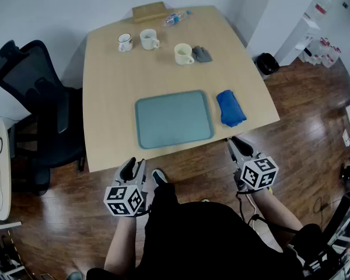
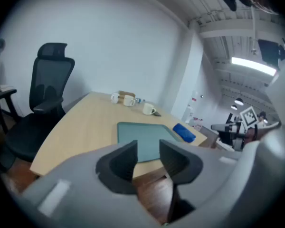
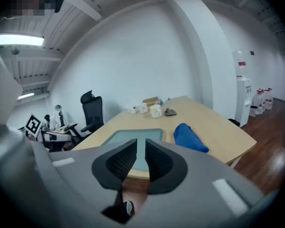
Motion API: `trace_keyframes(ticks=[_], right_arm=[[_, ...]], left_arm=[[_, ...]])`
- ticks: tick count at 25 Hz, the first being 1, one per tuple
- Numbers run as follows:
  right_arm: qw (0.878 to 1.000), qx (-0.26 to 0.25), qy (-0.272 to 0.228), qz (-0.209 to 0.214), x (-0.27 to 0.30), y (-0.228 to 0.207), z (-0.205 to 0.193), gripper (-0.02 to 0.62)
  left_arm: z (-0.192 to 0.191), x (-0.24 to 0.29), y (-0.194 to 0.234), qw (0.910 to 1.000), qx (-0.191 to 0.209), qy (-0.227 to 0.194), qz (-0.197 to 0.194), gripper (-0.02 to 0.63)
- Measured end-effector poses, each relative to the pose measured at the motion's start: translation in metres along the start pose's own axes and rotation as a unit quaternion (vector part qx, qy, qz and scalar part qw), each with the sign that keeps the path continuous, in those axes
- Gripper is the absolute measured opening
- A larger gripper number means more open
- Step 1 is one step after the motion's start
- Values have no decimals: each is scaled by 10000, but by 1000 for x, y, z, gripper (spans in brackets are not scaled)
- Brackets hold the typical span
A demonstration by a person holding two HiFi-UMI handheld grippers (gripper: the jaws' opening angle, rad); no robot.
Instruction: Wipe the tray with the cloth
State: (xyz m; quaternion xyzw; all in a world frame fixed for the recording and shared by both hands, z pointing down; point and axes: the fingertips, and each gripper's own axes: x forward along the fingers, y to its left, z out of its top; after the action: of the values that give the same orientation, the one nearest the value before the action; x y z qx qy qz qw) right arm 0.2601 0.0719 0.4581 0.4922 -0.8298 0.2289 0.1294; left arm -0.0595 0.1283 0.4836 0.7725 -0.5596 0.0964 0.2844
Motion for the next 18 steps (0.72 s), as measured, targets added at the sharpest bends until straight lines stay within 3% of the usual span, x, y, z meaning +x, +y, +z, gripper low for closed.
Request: trace_keyframes(ticks=[5,9,12,16,18], right_arm=[[9932,-198,-10,-1146,83,-65,33,133],[9829,-344,113,-1804,131,-111,44,144],[9799,-449,390,-1903,159,-134,33,155],[9801,-583,896,-1671,195,-154,5,226],[9764,-752,1189,-1639,204,-162,-12,229]], left_arm=[[26,42,78,9993,-61,361,-69,147],[34,76,105,9980,-267,554,-113,147],[32,94,112,9969,-349,710,-37,147],[23,116,114,9942,-326,1012,142,161],[16,124,114,9922,-356,1174,233,167]])
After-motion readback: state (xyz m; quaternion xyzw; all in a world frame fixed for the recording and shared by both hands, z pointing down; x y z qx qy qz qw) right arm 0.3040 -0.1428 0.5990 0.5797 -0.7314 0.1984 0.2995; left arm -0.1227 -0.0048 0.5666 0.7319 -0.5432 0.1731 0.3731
